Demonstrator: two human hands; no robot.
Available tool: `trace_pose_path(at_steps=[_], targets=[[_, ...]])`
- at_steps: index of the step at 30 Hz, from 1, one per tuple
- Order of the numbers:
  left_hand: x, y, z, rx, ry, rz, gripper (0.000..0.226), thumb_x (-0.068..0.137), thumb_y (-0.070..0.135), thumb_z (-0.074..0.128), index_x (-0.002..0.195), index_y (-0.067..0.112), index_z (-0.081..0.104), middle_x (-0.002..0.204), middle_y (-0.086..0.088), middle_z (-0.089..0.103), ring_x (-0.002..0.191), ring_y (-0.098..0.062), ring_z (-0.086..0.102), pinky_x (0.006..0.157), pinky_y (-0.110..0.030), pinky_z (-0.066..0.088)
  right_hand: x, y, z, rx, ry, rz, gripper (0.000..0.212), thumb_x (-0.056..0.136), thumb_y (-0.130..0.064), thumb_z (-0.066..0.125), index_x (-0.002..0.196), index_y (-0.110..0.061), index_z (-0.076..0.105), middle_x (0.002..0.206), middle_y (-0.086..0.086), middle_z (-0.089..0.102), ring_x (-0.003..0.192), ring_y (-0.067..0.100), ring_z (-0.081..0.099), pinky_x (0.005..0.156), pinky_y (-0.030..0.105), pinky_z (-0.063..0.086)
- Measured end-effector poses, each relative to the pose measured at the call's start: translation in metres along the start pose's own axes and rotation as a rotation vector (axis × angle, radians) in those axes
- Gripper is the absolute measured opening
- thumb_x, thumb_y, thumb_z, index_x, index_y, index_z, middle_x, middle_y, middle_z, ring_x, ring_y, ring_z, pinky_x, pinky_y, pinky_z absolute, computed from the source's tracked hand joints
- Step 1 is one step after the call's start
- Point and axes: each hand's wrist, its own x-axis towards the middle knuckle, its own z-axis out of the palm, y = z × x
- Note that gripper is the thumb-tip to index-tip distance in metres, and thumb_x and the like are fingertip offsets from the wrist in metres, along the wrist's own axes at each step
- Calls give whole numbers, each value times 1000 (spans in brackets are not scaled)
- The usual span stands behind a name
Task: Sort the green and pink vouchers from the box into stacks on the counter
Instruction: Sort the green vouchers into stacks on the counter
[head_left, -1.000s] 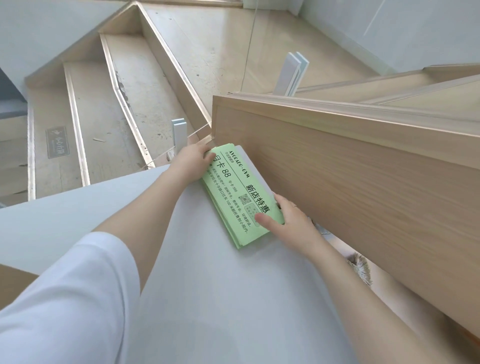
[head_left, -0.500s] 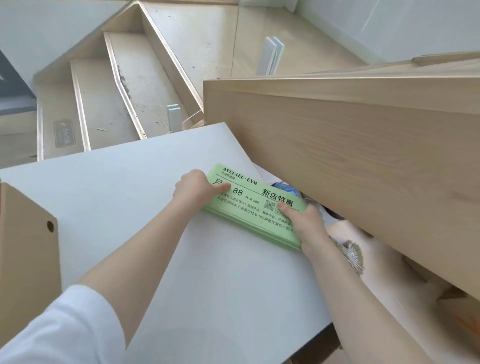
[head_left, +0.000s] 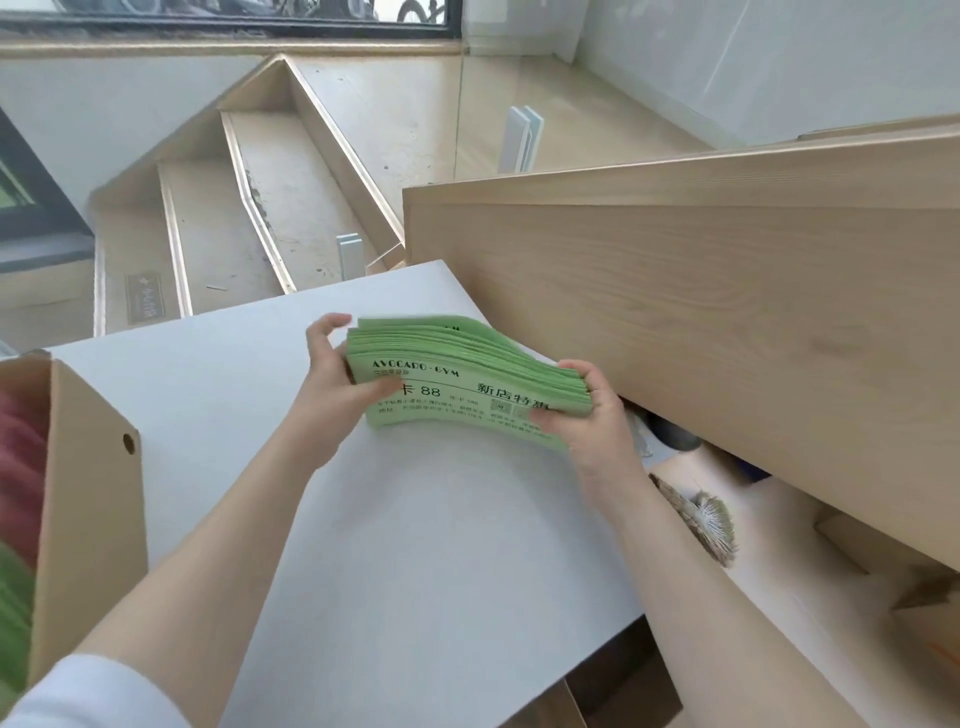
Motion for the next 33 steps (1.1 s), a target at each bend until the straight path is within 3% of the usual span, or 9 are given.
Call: trace_pose_path(at_steps=[3,6,9,13,16,21,25,30,33], targets=[[1,-3,0,-77,-29,-10,73,80,14,64,139,25,22,110,5,59,99,-8,60,79,-20,47,5,1,-2,8,-84,43,47,79,1,67,113,-27,52,107,2,65,92,9,64,69,18,52],[6,2,0,-156,-46,-9,32,84,30,46,110,12,52,96,1,64,89,-13,60,76,-27,44,9,1,-3,294,-54,79,42,81,-14,63,120,-20,49,103,0,65,87,8,66,65,19,52],[9,1,6,-226,-34,-34,47,84,42,42,109,3,51,101,-11,64,93,-19,62,86,-38,50,10,7,-1,422,-73,76,35,81,-18,59,115,-20,50,93,-4,68,87,11,65,67,25,54],[7,-11,5,-144,-72,-12,47,73,18,66,111,30,40,108,3,61,94,-8,64,74,-21,52,13,16,-1,358,-112,33,43,75,-9,56,115,-24,48,103,-2,65,98,15,61,86,34,51],[6,-17,-3,31,-127,-23,55,85,0,61,120,34,33,109,7,62,103,-15,61,84,-32,51,20,17,1,141,-37,-6,43,85,3,53,111,-31,47,108,0,59,96,10,59,85,29,50],[37,-10,-5,164,12,-11,58,83,0,62,127,32,42,109,6,64,103,-16,62,85,-36,52,43,10,20,-168,116,-68,47,88,1,55,121,-27,38,118,-7,51,99,7,56,90,24,46],[82,3,-10,274,159,-107,66,78,11,71,134,25,41,106,0,61,94,-20,63,84,-36,51,72,18,29,-419,137,106,46,87,-12,61,129,-10,43,119,-2,52,104,13,53,89,24,41],[99,-3,-13,56,293,-227,68,89,25,61,145,18,23,146,-7,36,130,-20,41,102,-32,33,95,32,47,-95,270,395,47,84,-10,66,126,-2,46,117,9,58,81,15,60,65,23,46],[79,-6,7,-135,422,-270,63,97,29,44,149,22,10,154,1,18,139,-15,22,106,-30,21,104,36,62,-33,338,395,48,84,-11,66,126,-2,44,109,6,56,90,19,59,72,26,46]])
